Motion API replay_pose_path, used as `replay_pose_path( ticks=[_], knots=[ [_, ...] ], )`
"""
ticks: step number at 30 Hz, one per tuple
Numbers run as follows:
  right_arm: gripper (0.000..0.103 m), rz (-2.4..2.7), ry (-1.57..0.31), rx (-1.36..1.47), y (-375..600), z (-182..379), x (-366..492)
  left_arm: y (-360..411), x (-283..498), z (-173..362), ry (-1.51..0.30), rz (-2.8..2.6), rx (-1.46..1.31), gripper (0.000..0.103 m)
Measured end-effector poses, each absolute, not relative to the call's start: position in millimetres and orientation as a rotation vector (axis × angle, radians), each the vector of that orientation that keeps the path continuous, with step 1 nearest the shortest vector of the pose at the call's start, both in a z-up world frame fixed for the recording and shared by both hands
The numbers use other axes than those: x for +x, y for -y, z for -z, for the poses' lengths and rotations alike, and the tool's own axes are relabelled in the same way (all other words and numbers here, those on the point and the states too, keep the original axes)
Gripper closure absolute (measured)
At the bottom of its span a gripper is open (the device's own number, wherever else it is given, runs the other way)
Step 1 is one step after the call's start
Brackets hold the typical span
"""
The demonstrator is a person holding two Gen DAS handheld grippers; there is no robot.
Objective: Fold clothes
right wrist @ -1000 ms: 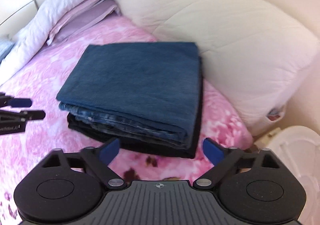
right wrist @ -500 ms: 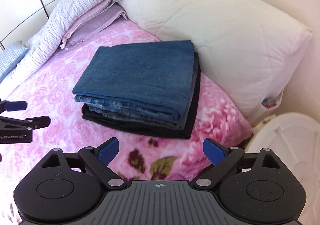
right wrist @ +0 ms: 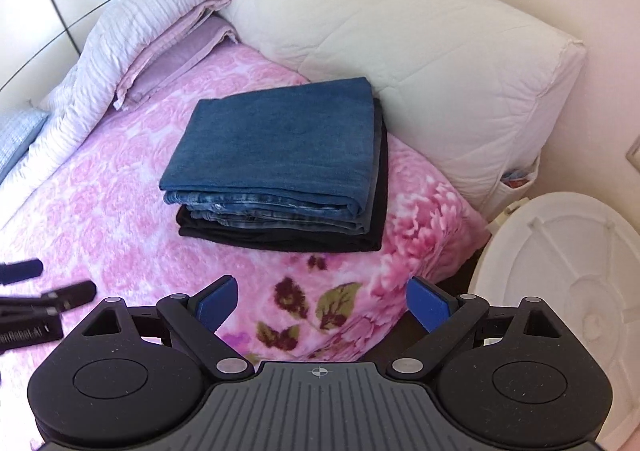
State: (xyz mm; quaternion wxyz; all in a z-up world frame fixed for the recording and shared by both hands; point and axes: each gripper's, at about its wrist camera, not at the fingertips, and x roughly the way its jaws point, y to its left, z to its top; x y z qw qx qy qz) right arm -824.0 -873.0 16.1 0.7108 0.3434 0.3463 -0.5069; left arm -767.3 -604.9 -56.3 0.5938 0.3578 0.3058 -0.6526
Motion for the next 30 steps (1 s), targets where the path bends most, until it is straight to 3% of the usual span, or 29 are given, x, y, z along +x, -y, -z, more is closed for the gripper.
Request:
replay_pose_path(
  ticks=[30],
  knots=[
    [0.009,1.332,-0.596,0.709,745.6,-67.4,-752.6,521.2,-688.0,2.7,-0.595,1.631,0.760,0.021]
  ],
)
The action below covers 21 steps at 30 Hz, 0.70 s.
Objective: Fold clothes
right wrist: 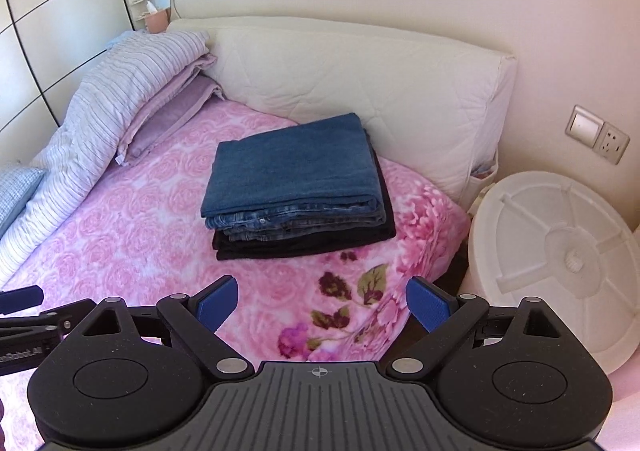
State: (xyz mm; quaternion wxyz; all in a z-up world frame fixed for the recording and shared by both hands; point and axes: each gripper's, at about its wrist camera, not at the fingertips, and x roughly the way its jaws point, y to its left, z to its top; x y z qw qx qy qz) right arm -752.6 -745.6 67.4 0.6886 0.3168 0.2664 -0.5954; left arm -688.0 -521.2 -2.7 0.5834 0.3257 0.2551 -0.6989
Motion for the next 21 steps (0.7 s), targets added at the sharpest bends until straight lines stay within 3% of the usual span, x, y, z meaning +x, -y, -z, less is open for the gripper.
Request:
replay_pose_path(
  ticks=[8,21],
  knots=[
    [0.009,1.342,-0.604,0.683,733.6,-72.4,-751.9,517.0,-691.5,-0.4,-0.655,1.663,0.716,0.022],
    [0.009,1.367,-0.615,0.653,724.0,-76.8,-758.9,513.0,-709.0,-4.0,-0.605,1.672,0.723,0.022]
  ],
)
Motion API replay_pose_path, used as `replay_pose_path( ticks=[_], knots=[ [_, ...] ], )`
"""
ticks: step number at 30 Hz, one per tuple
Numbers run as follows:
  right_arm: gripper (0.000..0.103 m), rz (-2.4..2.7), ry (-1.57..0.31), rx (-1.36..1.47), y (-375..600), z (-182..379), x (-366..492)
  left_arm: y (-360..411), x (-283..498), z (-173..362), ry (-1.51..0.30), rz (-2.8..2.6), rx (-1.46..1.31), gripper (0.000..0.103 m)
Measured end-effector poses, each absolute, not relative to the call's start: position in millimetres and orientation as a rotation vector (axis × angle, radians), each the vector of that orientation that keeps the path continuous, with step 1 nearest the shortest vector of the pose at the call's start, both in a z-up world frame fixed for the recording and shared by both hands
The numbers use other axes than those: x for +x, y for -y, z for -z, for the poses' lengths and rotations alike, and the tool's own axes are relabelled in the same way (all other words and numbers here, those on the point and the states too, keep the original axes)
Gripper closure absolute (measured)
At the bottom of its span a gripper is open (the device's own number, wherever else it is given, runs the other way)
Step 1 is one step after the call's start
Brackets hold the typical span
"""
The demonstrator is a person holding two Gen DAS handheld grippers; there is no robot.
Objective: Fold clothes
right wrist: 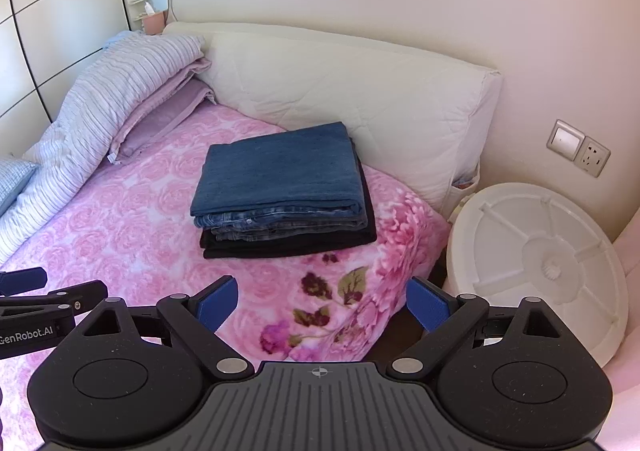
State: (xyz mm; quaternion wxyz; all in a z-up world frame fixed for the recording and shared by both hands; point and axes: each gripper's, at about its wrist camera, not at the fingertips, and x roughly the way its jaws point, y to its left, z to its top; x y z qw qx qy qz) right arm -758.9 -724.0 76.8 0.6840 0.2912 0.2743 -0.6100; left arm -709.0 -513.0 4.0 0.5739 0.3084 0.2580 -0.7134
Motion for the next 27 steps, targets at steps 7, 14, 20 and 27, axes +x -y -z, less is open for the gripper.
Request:
replay_pose_path(
  ticks=[7,14,20,27],
  knots=[
    [0.009,1.377,-0.633,0.610,722.4,-79.2,-755.6,513.4,-715.2,-3.7,-0.591,1.684,0.729,0.022],
    [0.009,1.365,-0.647,0.587,724.3,-78.3,-749.7,515.5,-717.0,-2.4,-0.583,1.690,0.730,0.022],
    [0.009,1.353,-0.658,0.589,727.6,-75.5,-745.3,517.6,-716.3,0.3,-0.580,1.681,0.738,0.022],
    [0.009,1.347,-0.671,0.591,731.3,-72.7,-742.9,517.8,-712.0,2.9,-0.589,1.674,0.732,0.021]
  ],
)
